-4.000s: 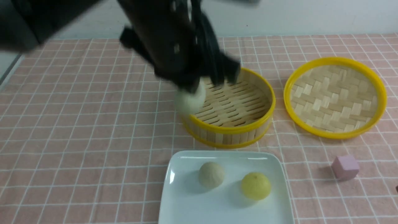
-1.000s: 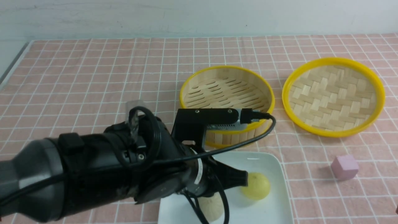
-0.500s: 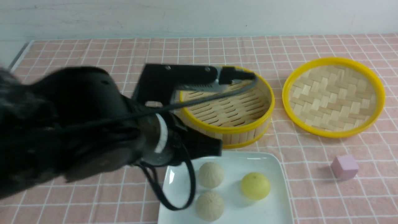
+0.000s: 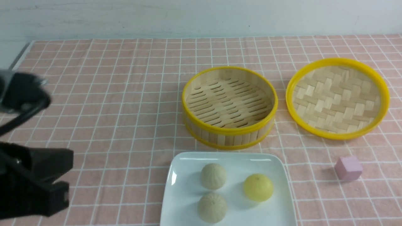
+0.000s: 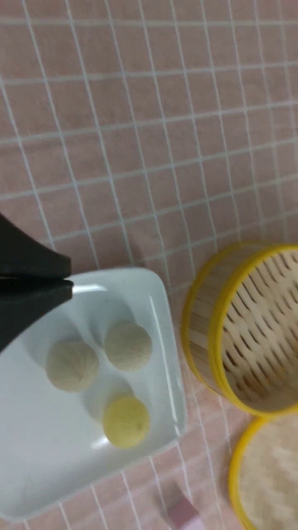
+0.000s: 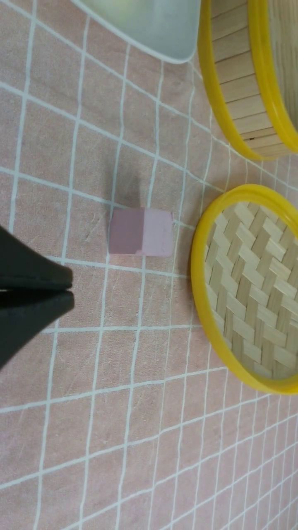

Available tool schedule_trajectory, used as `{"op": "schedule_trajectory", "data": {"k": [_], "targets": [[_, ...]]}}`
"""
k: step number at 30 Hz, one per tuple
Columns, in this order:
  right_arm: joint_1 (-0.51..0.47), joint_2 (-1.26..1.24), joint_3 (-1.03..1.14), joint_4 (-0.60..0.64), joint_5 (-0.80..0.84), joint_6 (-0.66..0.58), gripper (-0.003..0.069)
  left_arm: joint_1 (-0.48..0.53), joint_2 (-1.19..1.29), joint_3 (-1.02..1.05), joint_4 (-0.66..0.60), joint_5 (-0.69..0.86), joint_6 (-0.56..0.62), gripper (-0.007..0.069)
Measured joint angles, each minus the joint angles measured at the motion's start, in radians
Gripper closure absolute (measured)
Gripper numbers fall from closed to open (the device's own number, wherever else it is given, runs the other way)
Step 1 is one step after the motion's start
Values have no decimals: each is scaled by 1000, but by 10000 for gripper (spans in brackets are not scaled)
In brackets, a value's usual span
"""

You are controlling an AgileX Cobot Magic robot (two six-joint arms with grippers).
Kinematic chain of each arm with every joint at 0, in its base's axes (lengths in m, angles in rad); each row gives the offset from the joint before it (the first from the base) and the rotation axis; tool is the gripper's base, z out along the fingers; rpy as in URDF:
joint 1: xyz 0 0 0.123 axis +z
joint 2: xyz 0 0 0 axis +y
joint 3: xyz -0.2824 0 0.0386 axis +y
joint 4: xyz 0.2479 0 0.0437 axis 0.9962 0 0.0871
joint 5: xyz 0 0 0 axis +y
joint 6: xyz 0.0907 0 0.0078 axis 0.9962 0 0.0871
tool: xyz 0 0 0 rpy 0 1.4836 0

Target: Put the steamed buns into the plate on the pink tablecloth.

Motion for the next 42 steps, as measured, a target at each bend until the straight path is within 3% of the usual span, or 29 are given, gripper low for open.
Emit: {"op": "schedule_trajectory", "data": {"k": [5,8,24,27,30,37,42], "targets": [[0,0,0,0,0,0,636,0,-109,136,9,-293,-94,598],[0,0,0,-1,0,0,634,0,-129,175,20,-365,-111,593],[0,0,0,0,1,0,622,21,-139,197,5,-237,-64,580],[0,0,0,0,1,0,620,108,-179,223,-17,-241,-12,580],[0,0,0,0,1,0,617,257,-252,280,-90,-276,95,580],[0,0,0,0,1,0,615,651,-436,492,-325,-383,521,571],[0,0,0,0,1,0,607,842,-544,601,-397,-416,616,570]]}}
